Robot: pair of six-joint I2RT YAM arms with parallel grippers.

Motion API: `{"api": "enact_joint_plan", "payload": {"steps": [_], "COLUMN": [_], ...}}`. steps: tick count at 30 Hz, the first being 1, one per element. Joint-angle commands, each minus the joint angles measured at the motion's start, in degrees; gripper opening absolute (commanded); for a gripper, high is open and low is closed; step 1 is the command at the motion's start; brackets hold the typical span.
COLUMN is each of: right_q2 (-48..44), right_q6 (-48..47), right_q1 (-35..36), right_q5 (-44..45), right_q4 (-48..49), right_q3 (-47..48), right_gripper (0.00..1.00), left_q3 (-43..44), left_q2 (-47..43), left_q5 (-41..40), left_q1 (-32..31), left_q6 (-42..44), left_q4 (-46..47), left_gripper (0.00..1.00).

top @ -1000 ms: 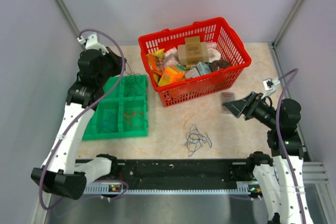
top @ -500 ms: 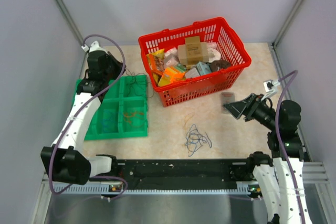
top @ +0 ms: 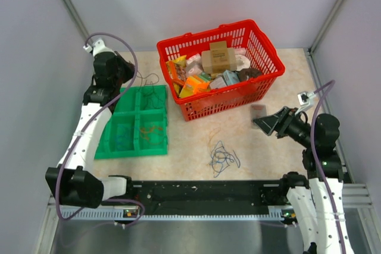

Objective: Untangle the cables

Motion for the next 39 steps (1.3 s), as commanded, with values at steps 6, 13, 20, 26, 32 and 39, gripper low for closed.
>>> {"api": "enact_joint_plan", "payload": {"steps": [6, 13, 20, 26, 32, 39], "right_q2": [-0.1, 0.4, 0.5, 0.5, 1.1, 1.5], "right_q6": [-1.4, -1.5, -1.8, -1.5, -1.9, -1.4], "right_q1": [0.5, 0.5, 0.5, 0.5, 0.5, 2.4], "right_q5": [0.3, 0.6, 0.6, 0.6, 0.6, -0.2], "right_q4": [0.9, 1.0, 1.0, 1.5, 2.3, 3.4], "right_q3": [0.0, -0.7, -1.3, -2.9, -4.5, -8.4], "right_gripper": [0.72, 0.72, 0.72, 0.72, 0.72, 0.71], "left_q3": [0.3, -12.0, -11.5, -4.9, -2.7, -8.9], "left_q2": [5.1, 1.2, 7.6, 16.3, 19.9, 8.6], "left_q5": [3.0, 3.7, 1.5, -0.9, -5.6, -4.2], "left_q1": [0.3, 0.3, 0.2, -2.8, -4.0, -4.0], "left_q6": [1.3, -3.3, -6.5, -6.4, -7.6, -6.7], "left_q4": [5.0, 6.4, 0.6, -2.9, -7.0, -7.0], "left_gripper": [0.00, 0.00, 0.00, 0.00, 0.00, 0.58]}}
